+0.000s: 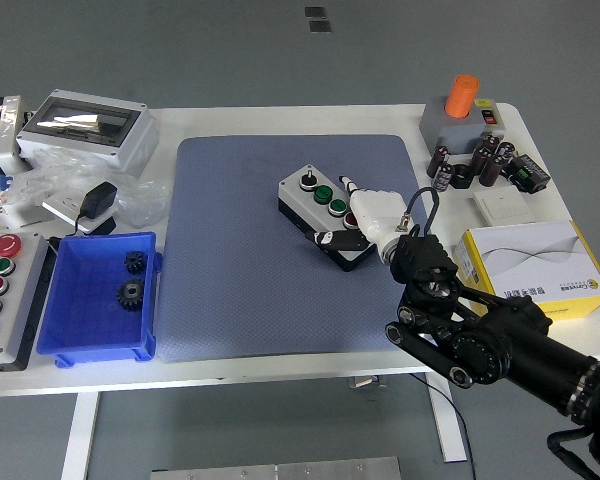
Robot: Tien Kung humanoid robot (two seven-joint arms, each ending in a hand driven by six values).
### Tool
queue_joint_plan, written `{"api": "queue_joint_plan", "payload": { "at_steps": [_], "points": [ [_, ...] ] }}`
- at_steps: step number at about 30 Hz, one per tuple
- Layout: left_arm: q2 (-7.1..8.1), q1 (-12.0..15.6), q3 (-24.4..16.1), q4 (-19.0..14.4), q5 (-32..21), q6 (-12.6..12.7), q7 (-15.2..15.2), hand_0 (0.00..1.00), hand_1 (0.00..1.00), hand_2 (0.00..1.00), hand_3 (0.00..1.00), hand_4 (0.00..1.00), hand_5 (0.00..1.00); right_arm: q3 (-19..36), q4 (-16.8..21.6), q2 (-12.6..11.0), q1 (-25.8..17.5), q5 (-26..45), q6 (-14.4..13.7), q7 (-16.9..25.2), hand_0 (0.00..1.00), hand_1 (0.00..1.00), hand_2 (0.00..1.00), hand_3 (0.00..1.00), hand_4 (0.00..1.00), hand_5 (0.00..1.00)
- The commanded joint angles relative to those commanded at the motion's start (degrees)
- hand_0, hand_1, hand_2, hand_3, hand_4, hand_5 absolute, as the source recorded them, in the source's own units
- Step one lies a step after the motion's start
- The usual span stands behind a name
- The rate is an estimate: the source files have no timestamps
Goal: Pick up the button,place it on the desk,press the button,press the button
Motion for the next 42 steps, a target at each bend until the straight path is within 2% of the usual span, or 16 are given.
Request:
{"api": "queue_joint_plan", "payload": {
  "at_steps": [3,4,9,10,15,16,21,22,23,27,28,33,34,42],
  "points": [
    [0.00,0.0,0.1,0.0,0.0,0.1,0.0,0.729,0.735,0.658,0.661,0.791,0.389,0.0,-0.3,0.2,-0.1,-0.5,-0.3,-0.4,0.175,0.455,0.590,0.998,0.972,0.491],
    [0.00,0.0,0.1,0.0,0.0,0.1,-0.1,0.730,0.736,0.656,0.661,0.797,0.374,0.0,-0.3,0.2,-0.1,-0.8,-0.3,-0.5,0.132,0.413,0.509,0.926,0.889,0.386],
    [0.01,0.0,0.4,0.0,-0.1,0.1,-0.3,0.730,0.736,0.656,0.661,0.797,0.374,0.0,-0.5,0.4,-0.2,-2.1,-0.5,-1.2,0.132,0.413,0.509,0.926,0.889,0.386],
    [0.01,0.0,0.5,0.0,-0.1,0.1,-0.3,0.729,0.736,0.657,0.658,0.803,0.337,0.0,-0.5,0.4,-0.2,-2.4,-0.6,-1.3,0.096,0.387,0.468,0.841,0.860,0.343],
    [-0.01,0.1,0.8,0.0,-0.4,0.2,-0.5,0.729,0.736,0.657,0.658,0.803,0.337,0.0,-0.2,0.4,-0.3,-3.4,-1.1,-1.1,0.096,0.387,0.468,0.841,0.860,0.343],
    [-0.01,0.1,0.8,0.0,-0.4,0.2,-0.5,0.730,0.736,0.656,0.659,0.811,0.311,0.0,-0.2,0.4,-0.3,-3.6,-1.1,-1.1,0.084,0.366,0.422,0.729,0.838,0.309],
    [-0.04,0.2,1.1,0.0,-0.7,0.3,-0.6,0.730,0.736,0.656,0.659,0.811,0.311,-0.4,0.0,0.3,-0.3,-4.4,-1.7,-0.3,0.084,0.366,0.422,0.729,0.838,0.309],
    [-0.05,0.2,1.2,0.0,-0.8,0.4,-0.6,0.730,0.736,0.657,0.662,0.821,0.324,-0.5,0.1,0.2,-0.3,-4.3,-2.1,0.3,0.073,0.323,0.360,0.478,0.636,0.150],
    [-0.06,0.2,1.2,0.0,-0.8,0.4,-0.6,0.730,0.736,0.657,0.662,0.821,0.324,-0.5,0.1,0.1,-0.4,-4.3,-2.4,0.8,0.073,0.323,0.360,0.478,0.636,0.150],
    [-0.11,0.3,1.4,0.0,-1.1,0.5,-0.6,0.730,0.736,0.657,0.662,0.821,0.324,-0.1,0.9,-0.6,-0.5,-3.4,-4.0,4.6,0.073,0.323,0.360,0.478,0.636,0.150],
    [-0.12,0.4,1.4,0.0,-1.2,0.5,-0.6,0.730,0.736,0.657,0.661,0.822,0.306,0.0,1.2,-0.9,-0.5,-3.1,-4.4,5.8,0.075,0.313,0.334,0.368,0.577,0.044],
    [-0.08,0.5,1.5,0.0,-1.4,0.6,-0.5,0.730,0.736,0.657,0.661,0.822,0.306,0.8,3.7,-2.9,-0.7,-1.2,-6.6,11.5,0.075,0.313,0.334,0.368,0.577,0.044],
    [-0.06,0.5,1.5,0.0,-1.4,0.7,-0.5,0.731,0.736,0.657,0.663,0.819,0.303,0.9,4.5,-3.5,-0.8,-0.6,-7.1,12.8,0.077,0.316,0.330,0.358,0.508,0.002],
    [0.10,0.5,1.6,0.0,-1.5,0.8,-0.6,0.731,0.736,0.656,0.661,0.824,0.284,-1.5,8.8,-8.0,-1.5,0.7,-10.5,24.3,0.080,0.316,0.320,0.344,0.489,0.002]
  ]
}}
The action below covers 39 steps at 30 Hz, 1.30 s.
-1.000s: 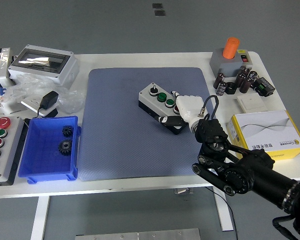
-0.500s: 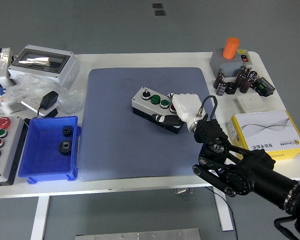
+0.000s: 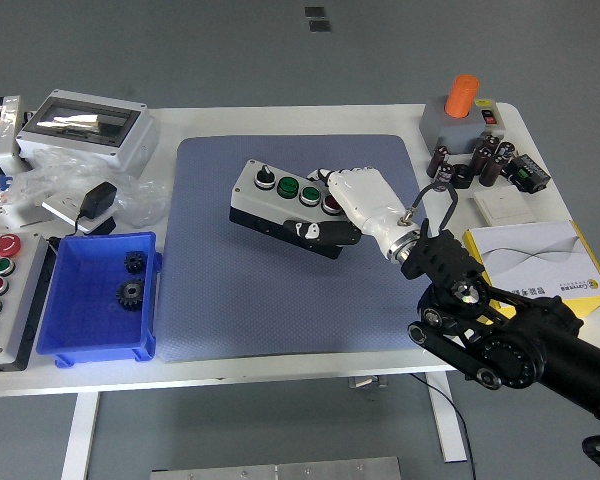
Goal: Pick up the button,place it on the desk,press the button,press the button
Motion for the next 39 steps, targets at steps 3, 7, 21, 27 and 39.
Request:
{"api": "queue_joint_plan", "payload": {
  "at_steps": [3,7,21,27,39],
  "points": [
    [0.00,0.0,0.1,0.0,0.0,0.0,0.0,0.731,0.736,0.656,0.661,0.824,0.284,-1.9,0.8,-1.1,-0.1,-0.8,-0.6,3.7,0.080,0.316,0.320,0.344,0.489,0.002],
    [-0.12,-0.1,0.2,0.0,-0.1,0.0,0.0,0.731,0.737,0.656,0.664,0.829,0.276,-4.4,1.2,-1.9,-0.4,-2.3,-1.1,8.3,0.094,0.314,0.316,0.337,0.468,0.002],
    [-0.30,-0.3,0.0,0.0,0.2,-0.2,0.0,0.731,0.737,0.657,0.670,0.833,0.278,-5.4,-4.1,-1.0,-0.6,-4.7,-1.6,11.3,0.150,0.349,0.323,0.338,0.440,0.002],
    [-0.35,-0.3,0.0,0.0,0.2,-0.2,0.0,0.731,0.736,0.658,0.670,0.832,0.276,-4.9,-5.0,-0.8,-0.8,-5.5,-0.9,10.8,0.144,0.351,0.325,0.340,0.434,0.002],
    [-0.37,-0.3,0.0,0.0,0.3,-0.3,0.1,0.732,0.736,0.658,0.673,0.837,0.281,-4.3,-5.5,-0.6,-0.8,-8.2,1.0,8.8,0.275,0.509,0.519,0.511,0.490,0.028]
  ]
}}
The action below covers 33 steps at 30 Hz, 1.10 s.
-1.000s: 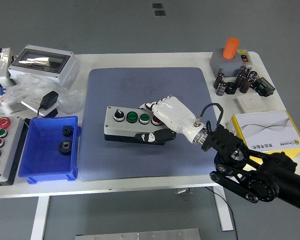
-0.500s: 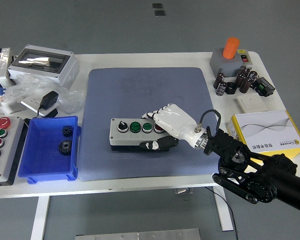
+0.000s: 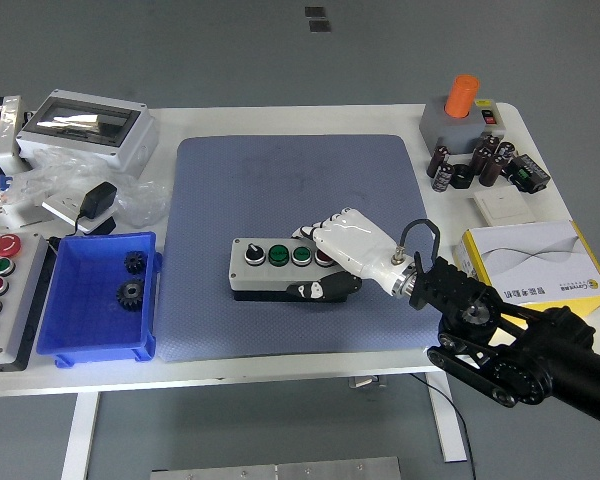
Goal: Pick up the button,place it on the desk,press the button,press the button
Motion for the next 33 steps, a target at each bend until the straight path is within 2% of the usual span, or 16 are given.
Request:
{"api": "queue_joint_plan", "payload": {
  "at_steps": [1,6,7,18,19,23,24,25,27,30,31,33],
  "points": [
    [0.00,0.0,0.0,0.0,0.0,0.0,0.0,0.732,0.737,0.658,0.676,0.845,0.292,0.1,0.1,0.0,0.0,-0.2,0.1,-0.2,0.496,0.722,0.772,0.761,0.647,0.148],
    [0.01,0.0,-0.1,0.0,0.1,0.0,0.0,0.732,0.737,0.658,0.676,0.845,0.292,0.1,0.1,-0.1,-0.1,-0.7,0.3,-1.0,0.496,0.722,0.772,0.761,0.647,0.148],
    [0.01,0.0,-0.1,0.0,0.1,0.0,0.0,0.732,0.736,0.658,0.676,0.846,0.292,0.1,0.1,-0.1,-0.1,-0.8,0.3,-1.1,0.563,0.785,0.881,0.989,0.854,0.272],
    [-0.03,0.0,-0.4,0.0,0.4,-0.7,-0.5,0.732,0.736,0.658,0.676,0.851,0.296,1.6,2.1,-0.8,-0.1,-1.2,0.9,-1.5,0.561,0.794,0.888,0.998,0.887,0.284],
    [-0.02,0.0,-0.5,0.0,0.4,-0.8,-0.6,0.732,0.736,0.657,0.678,0.853,0.297,1.6,2.3,-0.9,-0.1,-1.0,1.0,-1.5,0.571,0.800,0.917,0.998,0.933,0.334],
    [-0.02,0.0,-0.7,0.0,0.5,-1.2,-1.0,0.732,0.736,0.657,0.678,0.853,0.297,1.9,3.9,-1.8,-0.3,1.1,1.8,-1.4,0.571,0.800,0.917,0.998,0.933,0.334],
    [-0.03,0.0,-0.8,0.0,0.5,-1.3,-1.1,0.732,0.736,0.657,0.678,0.853,0.297,2.2,4.8,-2.3,-0.5,2.2,2.0,-1.2,0.571,0.800,0.917,0.998,0.933,0.334],
    [-0.05,0.0,-0.8,0.0,0.5,-1.3,-1.2,0.732,0.737,0.656,0.683,0.854,0.298,2.6,5.8,-2.8,-0.7,3.5,2.2,-1.1,0.568,0.806,0.987,0.998,0.998,0.490],
    [-0.08,0.0,-0.8,0.0,0.5,-1.3,-1.3,0.732,0.737,0.656,0.683,0.854,0.298,4.2,8.1,-4.2,-1.4,5.8,1.8,-0.2,0.568,0.806,0.987,0.998,0.998,0.490],
    [-0.10,0.2,-1.0,0.0,0.6,-1.2,-1.3,0.732,0.737,0.656,0.683,0.854,0.298,7.6,12.2,-6.9,-2.7,9.5,-0.7,2.0,0.568,0.806,0.987,0.998,0.998,0.490],
    [-0.10,0.2,-1.0,0.0,0.6,-1.1,-1.3,0.732,0.737,0.656,0.692,0.871,0.312,8.6,13.3,-7.6,-2.9,9.8,-1.5,2.5,0.577,0.815,0.998,0.998,0.998,0.453],
    [-0.09,0.3,-1.2,0.0,0.8,-1.1,-1.2,0.732,0.737,0.656,0.692,0.871,0.312,11.1,16.4,-9.4,-3.4,9.5,-2.5,3.1,0.577,0.815,0.998,0.998,0.998,0.453]
  ]
}}
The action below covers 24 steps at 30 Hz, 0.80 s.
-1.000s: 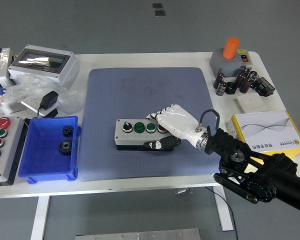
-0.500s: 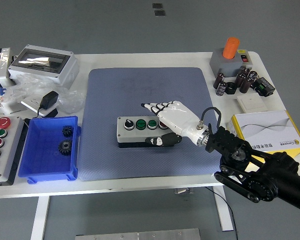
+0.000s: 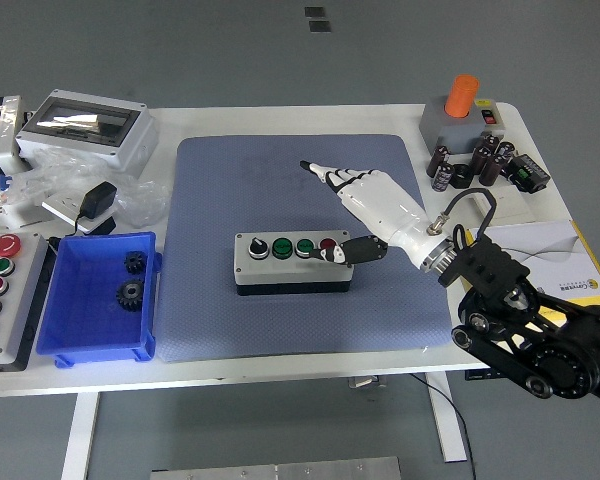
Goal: Pick up the button,place it on the desk,press the button,press the button
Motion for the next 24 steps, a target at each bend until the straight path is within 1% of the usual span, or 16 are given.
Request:
{"api": "queue_joint_plan", "payload": {
  "at_steps": [2,3,4,7,9,10,11,14,15,16,21,22,24],
  "points": [
    [0.01,0.0,-0.1,0.0,0.0,0.1,0.0,0.732,0.737,0.656,0.692,0.871,0.312,1.8,2.5,-1.3,-0.3,-1.1,0.4,0.2,0.577,0.815,0.998,0.998,0.998,0.453],
    [0.00,0.0,-0.1,0.0,0.1,0.1,-0.1,0.732,0.737,0.656,0.692,0.871,0.312,2.5,3.8,-2.0,-0.5,-1.5,1.4,0.3,0.577,0.815,0.998,0.998,0.998,0.453],
    [-0.01,0.0,-0.1,0.0,0.1,0.1,-0.1,0.732,0.737,0.656,0.689,0.869,0.314,3.0,4.9,-2.5,-0.5,-1.7,2.4,0.4,0.401,0.626,0.662,0.998,0.717,0.268],
    [-0.06,-0.1,-0.1,0.0,0.0,0.1,-0.2,0.732,0.737,0.656,0.689,0.869,0.314,3.4,8.1,-3.8,-0.6,-2.3,6.2,0.5,0.401,0.626,0.662,0.998,0.717,0.268],
    [-0.07,-0.1,-0.1,0.0,0.0,0.1,-0.2,0.732,0.737,0.656,0.689,0.869,0.314,2.9,8.9,-4.1,-0.5,-3.2,8.5,0.1,0.401,0.626,0.662,0.998,0.717,0.268],
    [-0.06,-0.1,-0.2,0.0,0.0,0.1,-0.2,0.732,0.737,0.655,0.692,0.875,0.329,2.4,9.0,-4.1,-0.4,-4.0,9.6,-0.4,0.205,0.261,0.263,0.715,0.237,0.002],
    [-0.05,-0.1,-0.2,0.0,0.0,0.1,-0.2,0.732,0.737,0.655,0.692,0.875,0.329,1.9,9.0,-4.1,-0.3,-4.8,10.8,-0.9,0.205,0.261,0.263,0.715,0.237,0.002],
    [-0.02,-0.1,-0.3,0.0,0.0,0.1,-0.2,0.732,0.737,0.655,0.692,0.875,0.329,0.6,8.9,-4.0,0.1,-6.4,12.5,-2.0,0.205,0.261,0.263,0.715,0.237,0.002],
    [0.00,0.0,-0.3,0.0,0.1,0.1,-0.2,0.732,0.737,0.655,0.692,0.875,0.329,0.1,8.8,-3.9,0.3,-6.9,12.8,-2.3,0.205,0.261,0.263,0.715,0.237,0.002],
    [0.01,0.0,-0.3,0.0,0.1,0.1,-0.2,0.733,0.738,0.655,0.690,0.872,0.323,-0.2,8.8,-3.8,0.4,-7.3,13.0,-2.6,0.156,0.176,0.171,0.651,0.194,0.002],
    [0.09,-0.1,-0.4,0.0,0.1,0.2,-0.2,0.733,0.738,0.655,0.690,0.872,0.323,-2.2,7.9,-3.2,1.5,-8.8,13.5,-3.7,0.156,0.176,0.171,0.651,0.194,0.002],
    [0.12,-0.1,-0.5,0.0,0.2,0.2,-0.3,0.733,0.738,0.655,0.697,0.892,0.337,-2.8,7.6,-2.9,1.8,-9.1,13.6,-3.9,0.143,0.143,0.142,0.656,0.229,0.002],
    [0.14,-0.1,-0.4,0.0,0.2,0.2,-0.3,0.733,0.738,0.655,0.697,0.892,0.337,-3.6,7.1,-2.5,2.1,-9.4,13.7,-4.3,0.143,0.143,0.142,0.656,0.229,0.002]
  ]
}}
